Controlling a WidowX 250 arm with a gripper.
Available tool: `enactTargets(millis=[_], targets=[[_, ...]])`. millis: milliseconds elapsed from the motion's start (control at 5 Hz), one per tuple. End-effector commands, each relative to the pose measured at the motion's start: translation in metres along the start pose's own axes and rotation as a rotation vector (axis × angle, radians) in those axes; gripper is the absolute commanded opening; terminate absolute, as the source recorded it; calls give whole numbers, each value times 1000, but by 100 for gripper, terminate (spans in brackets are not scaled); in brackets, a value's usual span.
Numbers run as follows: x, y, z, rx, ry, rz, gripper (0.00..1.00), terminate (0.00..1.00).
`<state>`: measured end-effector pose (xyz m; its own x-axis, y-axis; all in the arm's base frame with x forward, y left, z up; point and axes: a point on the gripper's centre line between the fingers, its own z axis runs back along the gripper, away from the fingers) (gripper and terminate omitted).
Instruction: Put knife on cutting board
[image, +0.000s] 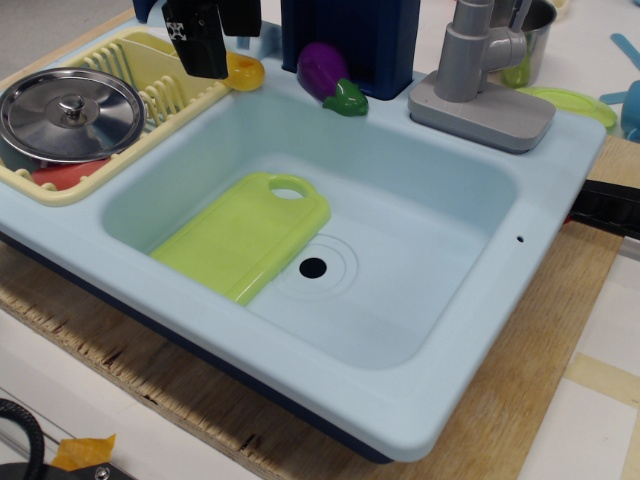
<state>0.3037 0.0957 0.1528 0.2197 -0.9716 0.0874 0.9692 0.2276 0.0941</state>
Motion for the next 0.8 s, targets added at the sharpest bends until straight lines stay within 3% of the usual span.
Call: enactTargets(millis=[0, 400, 600], targets=[[-8, 5, 2, 24, -10, -8, 100, 0], [-14, 6, -20, 36, -46, 10, 100, 0], [-15, 4, -24, 28, -57, 21, 0, 0]])
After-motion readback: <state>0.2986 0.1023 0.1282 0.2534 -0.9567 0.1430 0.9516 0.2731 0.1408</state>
